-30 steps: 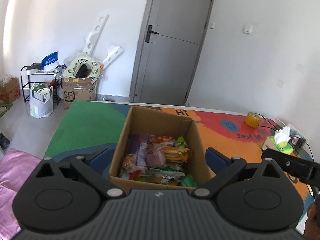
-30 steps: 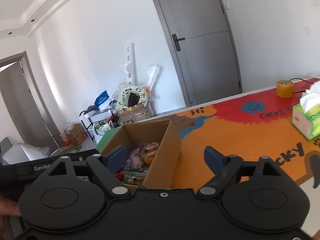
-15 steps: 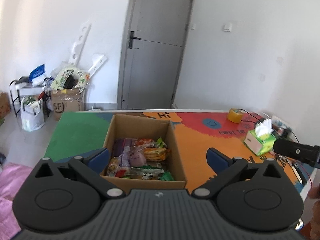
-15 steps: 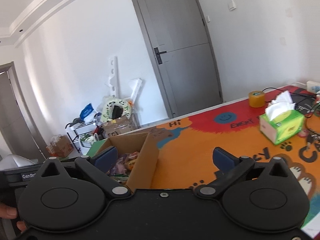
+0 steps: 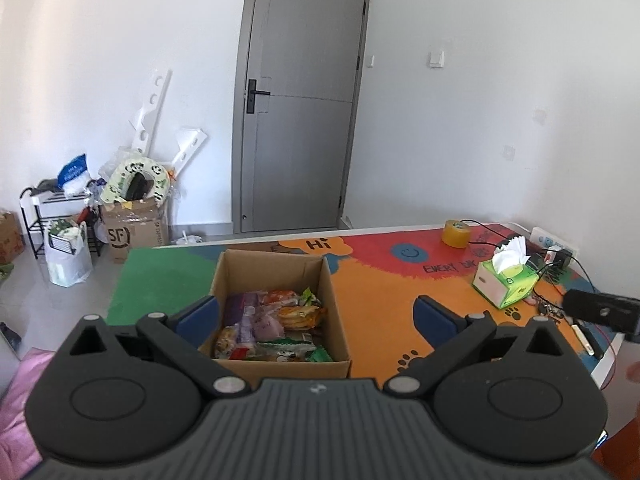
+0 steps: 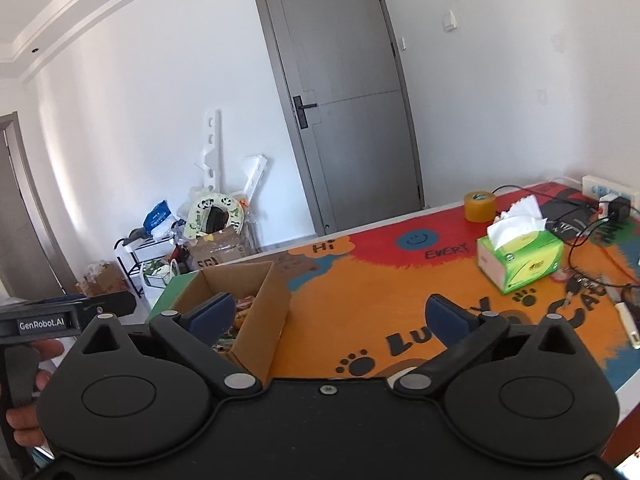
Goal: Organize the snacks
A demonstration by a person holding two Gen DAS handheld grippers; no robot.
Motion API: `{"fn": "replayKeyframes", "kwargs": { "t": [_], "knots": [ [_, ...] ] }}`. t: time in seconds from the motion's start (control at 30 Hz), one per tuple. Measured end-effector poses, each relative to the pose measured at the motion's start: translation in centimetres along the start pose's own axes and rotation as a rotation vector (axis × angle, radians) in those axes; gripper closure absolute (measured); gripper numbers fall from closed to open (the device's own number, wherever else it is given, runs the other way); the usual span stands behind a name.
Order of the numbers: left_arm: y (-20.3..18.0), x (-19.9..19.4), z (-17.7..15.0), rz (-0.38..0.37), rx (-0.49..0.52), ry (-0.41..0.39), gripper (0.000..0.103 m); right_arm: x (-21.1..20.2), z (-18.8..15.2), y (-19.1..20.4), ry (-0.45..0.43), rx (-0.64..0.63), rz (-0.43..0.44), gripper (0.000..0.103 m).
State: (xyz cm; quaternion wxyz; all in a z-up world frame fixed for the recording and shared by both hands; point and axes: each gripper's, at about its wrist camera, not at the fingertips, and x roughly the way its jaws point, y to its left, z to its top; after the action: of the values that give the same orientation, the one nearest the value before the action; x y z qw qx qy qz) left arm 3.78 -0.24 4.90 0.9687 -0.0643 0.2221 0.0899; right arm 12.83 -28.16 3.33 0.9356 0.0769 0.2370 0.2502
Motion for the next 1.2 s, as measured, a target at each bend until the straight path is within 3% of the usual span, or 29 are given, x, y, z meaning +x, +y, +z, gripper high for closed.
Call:
{"fn": "replayKeyframes", "kwargs": {
  "t": [1.2],
  "knots": [
    [0.8,-1.5,-0.2,0.022,0.018,0.009,0.000,-1.0,0.1,1.7,0.046,-0.061,0.016,0.000]
  ]
}}
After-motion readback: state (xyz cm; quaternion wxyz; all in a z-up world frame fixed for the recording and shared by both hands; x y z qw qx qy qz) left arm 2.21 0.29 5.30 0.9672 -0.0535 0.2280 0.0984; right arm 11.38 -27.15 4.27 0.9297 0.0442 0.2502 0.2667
